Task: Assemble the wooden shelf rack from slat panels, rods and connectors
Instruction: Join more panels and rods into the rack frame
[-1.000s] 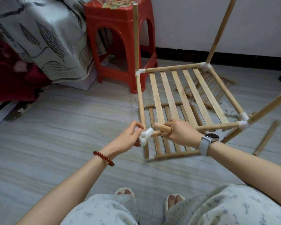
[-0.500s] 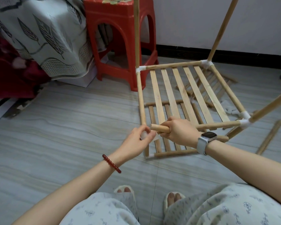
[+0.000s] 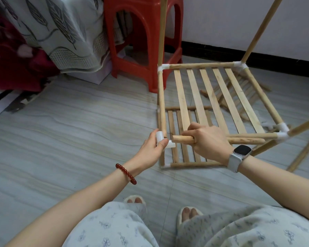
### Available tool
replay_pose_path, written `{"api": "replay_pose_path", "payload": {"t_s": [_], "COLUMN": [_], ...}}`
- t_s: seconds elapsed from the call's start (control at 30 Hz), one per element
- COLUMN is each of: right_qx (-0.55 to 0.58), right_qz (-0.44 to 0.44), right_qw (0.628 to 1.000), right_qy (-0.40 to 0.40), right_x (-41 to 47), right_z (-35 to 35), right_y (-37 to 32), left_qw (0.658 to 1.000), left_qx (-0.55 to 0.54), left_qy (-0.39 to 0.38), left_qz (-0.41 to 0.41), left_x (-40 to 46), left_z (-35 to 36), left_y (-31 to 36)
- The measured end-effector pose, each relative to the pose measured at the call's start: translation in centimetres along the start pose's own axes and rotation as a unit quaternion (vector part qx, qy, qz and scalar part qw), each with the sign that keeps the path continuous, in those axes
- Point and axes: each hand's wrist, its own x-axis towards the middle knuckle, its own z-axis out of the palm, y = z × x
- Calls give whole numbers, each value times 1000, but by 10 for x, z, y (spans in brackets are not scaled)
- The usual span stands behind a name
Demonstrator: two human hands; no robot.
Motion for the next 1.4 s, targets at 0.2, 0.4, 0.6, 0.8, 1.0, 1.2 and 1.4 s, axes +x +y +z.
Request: {"api": "replay_pose_path", "payload": {"t_s": [0.2,0.4,0.6,0.8,1.0,1.2,1.4], "right_qx": [-6,-9,-22,-24,-39,-14,-67], "right_qz": [-2,-7,-21,-24,-34,-53,-82], "right_qw": [1000,1000,1000,999,999,999,994], "right_qy": [10,6,-7,-5,5,2,6], "right_x": [-3,-7,-10,-15,-19,-16,-20], "right_z": [1,2,3,3,6,4,-11], "right_y": [0,1,1,2,4,3,7], "left_qw": [998,984,901,877,872,931,988], "left_qx": [-18,124,366,398,385,251,-138], "left_qy": [63,129,204,89,31,-29,62], "left_qz": [-4,15,111,253,301,265,12], "left_x": [4,2,-4,4,14,21,31], "left_z": [8,17,10,7,9,7,-10], "left_y": [-1,-4,-1,-1,-3,-8,-2]}}
